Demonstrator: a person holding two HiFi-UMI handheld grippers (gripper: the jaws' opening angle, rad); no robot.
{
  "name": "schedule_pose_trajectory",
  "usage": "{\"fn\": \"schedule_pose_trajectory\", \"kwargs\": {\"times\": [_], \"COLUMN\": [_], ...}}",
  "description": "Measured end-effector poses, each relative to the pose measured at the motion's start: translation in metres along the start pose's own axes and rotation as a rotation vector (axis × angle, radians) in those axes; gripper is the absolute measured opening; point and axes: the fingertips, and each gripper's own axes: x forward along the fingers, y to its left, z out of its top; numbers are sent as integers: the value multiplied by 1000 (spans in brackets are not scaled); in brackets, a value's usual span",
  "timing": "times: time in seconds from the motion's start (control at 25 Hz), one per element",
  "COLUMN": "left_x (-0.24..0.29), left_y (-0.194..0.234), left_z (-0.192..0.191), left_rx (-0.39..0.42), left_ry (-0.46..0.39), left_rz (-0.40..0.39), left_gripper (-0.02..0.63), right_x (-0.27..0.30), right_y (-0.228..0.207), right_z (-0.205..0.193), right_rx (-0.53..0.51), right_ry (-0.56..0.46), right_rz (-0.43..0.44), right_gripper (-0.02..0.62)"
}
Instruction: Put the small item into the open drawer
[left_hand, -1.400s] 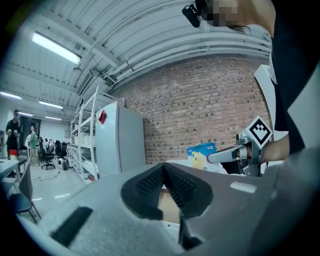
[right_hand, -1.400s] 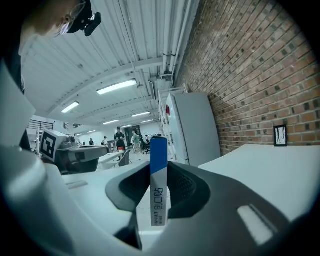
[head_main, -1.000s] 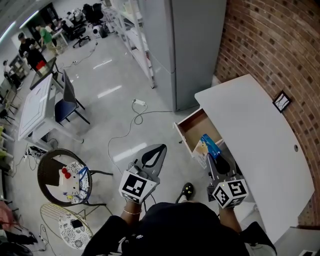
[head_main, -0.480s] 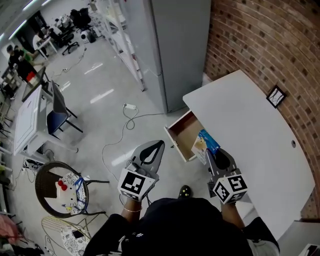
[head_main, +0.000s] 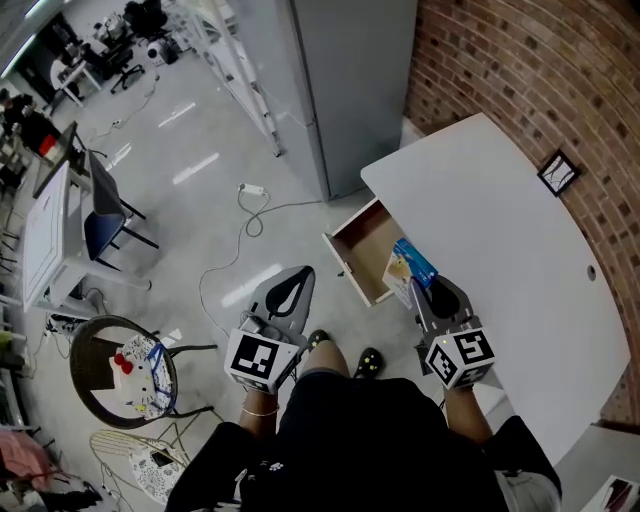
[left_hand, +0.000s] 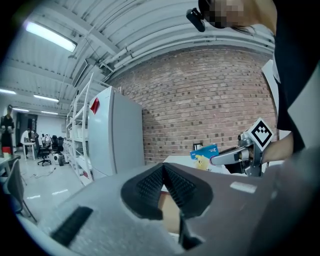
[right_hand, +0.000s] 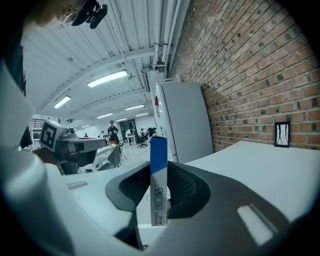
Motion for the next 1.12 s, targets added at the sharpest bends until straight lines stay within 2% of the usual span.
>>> {"fn": "schedule_pose_trajectory", "kwargs": {"times": [0.16,0.36,0.56,1.12], "left_x": [19,52,75,112], "left_y": [14,28,50,120], "left_z": [-8,-7,-14,-42], "left_rx": [-4,40,36,-3], "left_ry": [21,44,53,60], "left_rz": [-29,-90,-151,-194], "left_gripper": [-9,-9,-9,-9], "right_x": [12,26,51,109], "right_y": [-8,-21,-27,-30], "right_z": [-7,-11,-17,-52], "right_rx": [-8,-6,-7,-73], "right_ry": [43,91,113,258], "right_rz": [-36,-99,-154,-253], "right_gripper": [103,103,103,103]}}
